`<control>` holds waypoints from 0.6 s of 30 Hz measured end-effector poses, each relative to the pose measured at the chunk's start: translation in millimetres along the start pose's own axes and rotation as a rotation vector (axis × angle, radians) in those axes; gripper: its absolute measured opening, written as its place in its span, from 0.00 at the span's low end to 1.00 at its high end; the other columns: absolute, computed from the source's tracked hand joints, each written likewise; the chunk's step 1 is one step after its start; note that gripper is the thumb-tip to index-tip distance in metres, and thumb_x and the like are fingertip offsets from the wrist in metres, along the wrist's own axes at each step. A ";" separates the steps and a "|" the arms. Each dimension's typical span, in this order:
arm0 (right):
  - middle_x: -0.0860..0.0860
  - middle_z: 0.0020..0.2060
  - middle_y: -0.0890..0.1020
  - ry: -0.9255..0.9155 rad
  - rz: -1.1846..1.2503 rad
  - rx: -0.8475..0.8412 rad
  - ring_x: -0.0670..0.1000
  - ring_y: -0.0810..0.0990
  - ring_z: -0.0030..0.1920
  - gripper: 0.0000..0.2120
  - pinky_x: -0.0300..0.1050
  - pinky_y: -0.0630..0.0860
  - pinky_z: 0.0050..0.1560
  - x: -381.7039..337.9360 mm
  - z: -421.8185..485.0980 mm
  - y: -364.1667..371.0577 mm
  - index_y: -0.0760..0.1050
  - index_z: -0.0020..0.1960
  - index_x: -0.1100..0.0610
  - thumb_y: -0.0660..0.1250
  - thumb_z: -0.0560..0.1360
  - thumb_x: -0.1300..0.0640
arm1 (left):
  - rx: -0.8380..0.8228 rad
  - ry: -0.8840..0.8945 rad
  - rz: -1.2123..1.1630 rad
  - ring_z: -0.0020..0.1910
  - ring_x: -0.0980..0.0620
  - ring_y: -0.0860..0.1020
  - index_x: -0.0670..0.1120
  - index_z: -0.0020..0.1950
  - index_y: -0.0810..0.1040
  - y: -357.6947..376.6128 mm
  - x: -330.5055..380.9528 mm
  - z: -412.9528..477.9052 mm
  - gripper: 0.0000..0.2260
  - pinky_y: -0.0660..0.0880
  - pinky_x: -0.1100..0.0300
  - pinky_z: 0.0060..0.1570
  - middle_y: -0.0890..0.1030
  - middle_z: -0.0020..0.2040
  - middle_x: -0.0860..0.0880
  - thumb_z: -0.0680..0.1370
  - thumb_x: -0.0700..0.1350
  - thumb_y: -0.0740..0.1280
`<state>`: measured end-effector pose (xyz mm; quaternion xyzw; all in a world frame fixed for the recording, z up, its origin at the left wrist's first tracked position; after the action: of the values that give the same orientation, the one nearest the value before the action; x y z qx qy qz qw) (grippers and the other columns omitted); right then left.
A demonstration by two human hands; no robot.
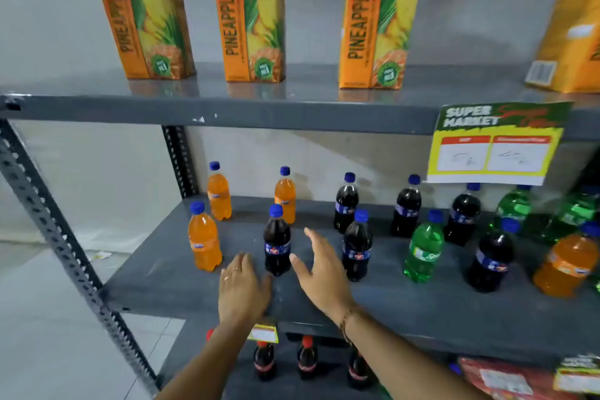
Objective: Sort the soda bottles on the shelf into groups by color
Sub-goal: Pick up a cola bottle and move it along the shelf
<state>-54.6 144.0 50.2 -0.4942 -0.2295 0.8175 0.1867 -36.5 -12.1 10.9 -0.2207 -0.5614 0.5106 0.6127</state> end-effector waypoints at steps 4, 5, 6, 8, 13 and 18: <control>0.55 0.69 0.67 0.274 0.164 -0.126 0.54 0.65 0.70 0.34 0.47 0.62 0.68 12.1 24.7 32.1 0.59 0.71 0.57 0.71 0.71 0.52 | -0.257 -0.136 0.095 0.74 0.44 0.57 0.42 0.72 0.60 26.6 -20.7 2.1 0.29 0.53 0.51 0.74 0.61 0.75 0.43 0.77 0.57 0.59; 0.55 0.67 0.70 0.283 0.204 -0.128 0.55 0.67 0.67 0.34 0.47 0.65 0.66 12.5 30.4 39.4 0.61 0.69 0.56 0.73 0.69 0.53 | -0.263 -0.137 0.100 0.75 0.44 0.54 0.42 0.73 0.58 30.5 -20.4 2.9 0.31 0.50 0.51 0.75 0.58 0.76 0.44 0.77 0.58 0.58; 0.55 0.64 0.73 0.290 0.239 -0.139 0.54 0.71 0.65 0.33 0.47 0.68 0.64 11.4 35.5 46.7 0.63 0.67 0.55 0.74 0.67 0.54 | -0.265 -0.134 0.111 0.76 0.45 0.51 0.43 0.74 0.55 33.3 -19.2 3.0 0.31 0.48 0.51 0.75 0.56 0.77 0.44 0.77 0.59 0.57; 0.55 0.60 0.76 0.308 0.263 -0.142 0.55 0.75 0.60 0.33 0.51 0.73 0.61 14.2 44.5 60.3 0.65 0.64 0.54 0.76 0.64 0.56 | -0.250 -0.138 0.122 0.76 0.45 0.49 0.44 0.75 0.53 35.6 -18.7 2.4 0.32 0.46 0.51 0.76 0.54 0.77 0.45 0.77 0.60 0.55; 0.55 0.52 0.80 0.384 0.320 -0.071 0.54 0.79 0.52 0.24 0.42 0.73 0.50 18.6 40.7 66.6 0.69 0.58 0.57 0.74 0.65 0.60 | -0.227 -0.132 0.148 0.76 0.45 0.51 0.45 0.75 0.55 36.5 -22.8 3.3 0.32 0.46 0.50 0.76 0.56 0.77 0.46 0.77 0.61 0.55; 0.50 0.46 0.81 0.285 0.296 0.048 0.49 0.79 0.46 0.21 0.44 0.77 0.48 34.6 -10.7 24.6 0.67 0.51 0.38 0.71 0.63 0.54 | -0.200 -0.128 0.129 0.75 0.44 0.54 0.43 0.74 0.59 37.2 -25.7 5.0 0.32 0.49 0.50 0.75 0.60 0.76 0.44 0.76 0.61 0.57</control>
<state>-62.3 144.1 7.1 -0.6286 -0.1062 0.7630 0.1069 -51.3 -21.9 -31.0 -0.2834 -0.6321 0.5034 0.5164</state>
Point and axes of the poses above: each hand's wrist, its own z-axis towards the middle knuckle, its own y-axis out of the palm, x = y × z, the point moved 4 cm from there along z, towards the middle knuckle
